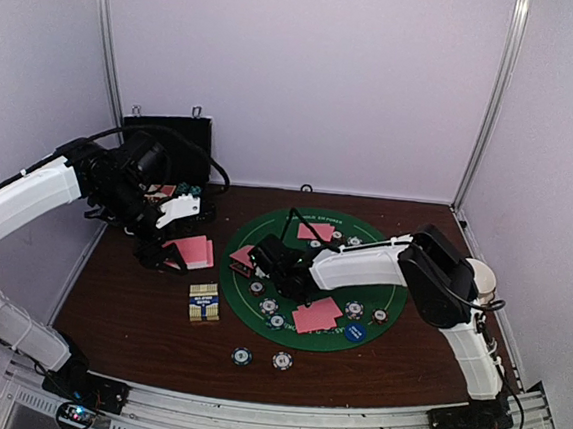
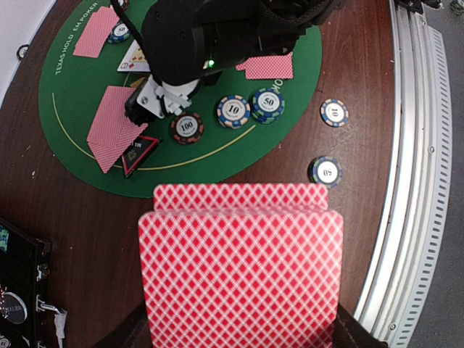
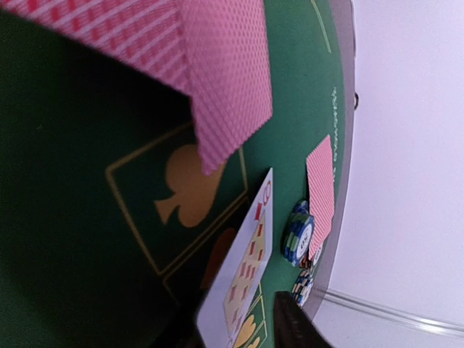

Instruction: Distribute texas hold em gaming equipment

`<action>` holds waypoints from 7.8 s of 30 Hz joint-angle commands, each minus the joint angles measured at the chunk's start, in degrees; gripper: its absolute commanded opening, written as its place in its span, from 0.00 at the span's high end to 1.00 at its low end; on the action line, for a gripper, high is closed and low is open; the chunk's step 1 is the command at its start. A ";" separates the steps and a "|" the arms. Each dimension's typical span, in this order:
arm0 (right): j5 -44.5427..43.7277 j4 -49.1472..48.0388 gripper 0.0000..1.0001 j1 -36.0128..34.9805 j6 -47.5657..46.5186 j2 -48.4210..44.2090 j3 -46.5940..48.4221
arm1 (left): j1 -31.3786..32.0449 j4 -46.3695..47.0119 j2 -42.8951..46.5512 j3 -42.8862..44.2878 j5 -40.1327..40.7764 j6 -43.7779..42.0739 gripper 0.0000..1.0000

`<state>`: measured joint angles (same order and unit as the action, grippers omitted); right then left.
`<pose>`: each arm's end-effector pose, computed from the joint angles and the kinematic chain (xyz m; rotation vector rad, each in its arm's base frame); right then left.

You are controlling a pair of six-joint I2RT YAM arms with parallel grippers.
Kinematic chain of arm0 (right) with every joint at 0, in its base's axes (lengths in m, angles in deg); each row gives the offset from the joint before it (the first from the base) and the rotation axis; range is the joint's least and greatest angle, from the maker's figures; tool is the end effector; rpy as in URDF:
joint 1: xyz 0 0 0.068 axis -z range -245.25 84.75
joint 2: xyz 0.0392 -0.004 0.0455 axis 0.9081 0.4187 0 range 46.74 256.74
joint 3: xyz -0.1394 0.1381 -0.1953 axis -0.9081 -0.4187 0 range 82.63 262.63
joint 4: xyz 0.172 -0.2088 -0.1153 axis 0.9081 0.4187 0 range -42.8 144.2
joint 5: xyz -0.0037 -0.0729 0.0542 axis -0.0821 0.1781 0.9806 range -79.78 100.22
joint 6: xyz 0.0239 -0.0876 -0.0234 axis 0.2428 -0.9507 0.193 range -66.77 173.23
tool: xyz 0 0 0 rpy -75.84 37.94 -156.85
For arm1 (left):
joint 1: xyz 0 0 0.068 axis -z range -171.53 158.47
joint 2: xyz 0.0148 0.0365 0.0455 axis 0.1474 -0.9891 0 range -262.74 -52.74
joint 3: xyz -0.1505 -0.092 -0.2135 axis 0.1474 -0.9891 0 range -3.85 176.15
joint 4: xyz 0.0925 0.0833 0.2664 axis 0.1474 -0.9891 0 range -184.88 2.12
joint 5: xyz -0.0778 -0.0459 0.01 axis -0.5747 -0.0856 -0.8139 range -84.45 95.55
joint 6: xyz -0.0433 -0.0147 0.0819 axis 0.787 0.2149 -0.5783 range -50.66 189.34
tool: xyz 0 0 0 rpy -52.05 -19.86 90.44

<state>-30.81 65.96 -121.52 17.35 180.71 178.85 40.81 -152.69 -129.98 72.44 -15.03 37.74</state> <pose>0.3459 0.4183 0.0678 -1.5101 1.8219 -0.7408 0.2410 -0.1878 0.2909 1.5081 2.2193 -0.4904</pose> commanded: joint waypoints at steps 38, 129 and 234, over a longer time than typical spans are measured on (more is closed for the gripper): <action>37.24 25.42 0.92 10.30 62.06 -6.65 15.86 | -0.08 1.06 1.43 0.26 -0.49 -0.54 1.00; 52.40 20.77 0.87 19.56 65.54 -4.50 12.40 | -0.08 1.36 1.02 1.84 -0.23 -0.77 1.00; 90.71 -28.52 0.23 0.67 109.00 -9.38 1.26 | -0.04 2.93 1.18 0.26 -0.60 -3.27 1.00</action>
<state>59.35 35.67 -122.11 128.01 171.53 179.64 40.81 -151.99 -129.36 72.55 -14.44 35.14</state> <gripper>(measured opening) 0.780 0.666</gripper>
